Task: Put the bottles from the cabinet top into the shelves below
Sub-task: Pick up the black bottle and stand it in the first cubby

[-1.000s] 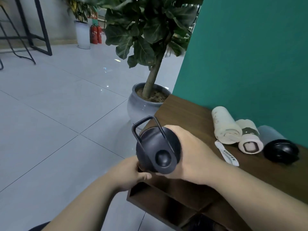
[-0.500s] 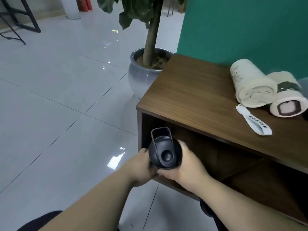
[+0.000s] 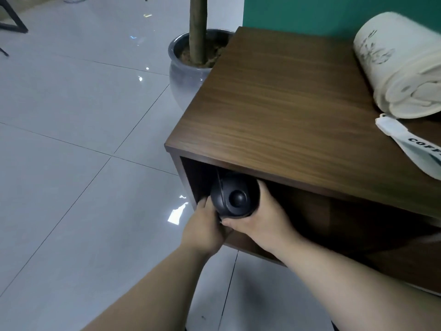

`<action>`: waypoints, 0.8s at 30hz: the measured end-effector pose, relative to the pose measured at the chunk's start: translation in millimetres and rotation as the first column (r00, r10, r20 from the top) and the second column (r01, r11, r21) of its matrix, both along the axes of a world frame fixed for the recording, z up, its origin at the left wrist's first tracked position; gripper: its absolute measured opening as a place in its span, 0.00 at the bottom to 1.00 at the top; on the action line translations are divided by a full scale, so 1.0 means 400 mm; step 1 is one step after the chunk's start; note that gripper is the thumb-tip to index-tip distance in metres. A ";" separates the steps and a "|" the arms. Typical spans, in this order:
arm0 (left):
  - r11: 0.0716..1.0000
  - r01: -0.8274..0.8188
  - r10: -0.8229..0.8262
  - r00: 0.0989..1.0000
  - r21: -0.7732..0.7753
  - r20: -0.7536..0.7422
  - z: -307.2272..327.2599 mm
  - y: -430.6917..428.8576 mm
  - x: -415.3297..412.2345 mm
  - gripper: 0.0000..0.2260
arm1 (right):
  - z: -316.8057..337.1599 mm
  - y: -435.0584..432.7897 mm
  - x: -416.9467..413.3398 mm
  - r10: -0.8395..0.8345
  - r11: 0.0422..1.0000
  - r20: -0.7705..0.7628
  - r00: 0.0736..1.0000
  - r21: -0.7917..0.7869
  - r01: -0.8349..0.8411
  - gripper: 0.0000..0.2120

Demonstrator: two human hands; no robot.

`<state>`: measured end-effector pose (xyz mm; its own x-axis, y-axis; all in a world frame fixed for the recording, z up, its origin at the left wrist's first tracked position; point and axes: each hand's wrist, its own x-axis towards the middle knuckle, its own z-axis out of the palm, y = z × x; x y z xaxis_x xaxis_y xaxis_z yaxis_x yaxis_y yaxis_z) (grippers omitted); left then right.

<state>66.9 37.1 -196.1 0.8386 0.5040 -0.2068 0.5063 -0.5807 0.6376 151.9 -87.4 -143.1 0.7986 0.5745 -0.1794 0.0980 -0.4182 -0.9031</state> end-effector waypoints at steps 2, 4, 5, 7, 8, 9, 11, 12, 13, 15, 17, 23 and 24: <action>0.999 -0.003 0.004 1.000 0.032 -0.019 -0.019 0.001 0.008 0.26 | -0.006 0.007 0.000 0.003 1.000 0.012 1.000 0.010 -0.003 0.47; 0.999 -0.037 0.036 0.999 0.016 0.015 -0.034 -0.007 0.008 0.26 | -0.011 0.009 -0.001 0.009 1.000 0.016 1.000 0.007 -0.009 0.47; 0.998 -0.064 0.064 0.997 0.000 0.043 -0.042 -0.012 0.005 0.28 | -0.014 0.010 0.000 0.001 1.000 0.013 1.000 0.004 -0.001 0.47; 0.992 -0.123 0.125 0.990 -0.032 0.066 -0.051 -0.024 0.001 0.31 | -0.024 0.009 0.005 -0.041 0.999 0.007 0.999 0.006 0.041 0.46; 0.988 -0.148 0.150 0.987 -0.040 0.064 -0.054 -0.029 0.001 0.31 | -0.027 0.009 0.007 -0.065 0.998 0.004 0.998 0.007 0.065 0.45; 0.985 -0.166 0.168 0.984 -0.042 0.055 -0.057 -0.032 0.003 0.31 | -0.030 0.010 0.009 -0.084 0.996 -0.001 0.996 0.004 0.084 0.44; 0.982 -0.183 0.185 0.982 -0.036 0.039 -0.061 -0.031 0.009 0.28 | -0.031 0.012 0.012 -0.096 0.995 -0.010 0.995 0.001 0.096 0.43; 0.982 -0.186 0.188 0.982 -0.039 0.034 -0.063 -0.029 0.011 0.27 | -0.032 0.012 0.013 -0.094 0.996 -0.008 0.996 -0.002 0.094 0.43; 0.981 -0.189 0.191 0.981 -0.051 0.028 -0.066 -0.025 0.013 0.25 | -0.031 0.011 0.013 -0.092 0.996 -0.002 0.996 -0.003 0.092 0.43; 0.979 -0.188 0.190 0.982 -0.076 0.020 -0.071 -0.019 0.013 0.22 | -0.030 0.010 0.011 -0.101 0.995 0.010 0.995 -0.012 0.102 0.43; 0.980 -0.181 0.184 0.983 -0.079 0.023 -0.076 -0.015 0.013 0.19 | -0.030 0.009 0.007 -0.125 0.992 0.017 0.992 -0.022 0.125 0.44; 0.983 -0.166 0.171 0.984 -0.083 0.050 -0.085 -0.016 0.008 0.16 | -0.033 0.013 -0.011 -0.181 0.982 0.016 0.983 -0.050 0.181 0.45; 0.983 -0.165 0.170 0.984 -0.084 0.051 -0.085 -0.015 0.007 0.16 | -0.034 0.014 -0.015 -0.189 0.980 0.006 0.982 -0.055 0.189 0.44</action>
<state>69.6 31.0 -230.3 0.7552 0.6224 -0.2058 0.5535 -0.4371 0.7090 146.0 -81.8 -156.8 0.8922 0.4020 -0.2056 0.0133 -0.4784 -0.8780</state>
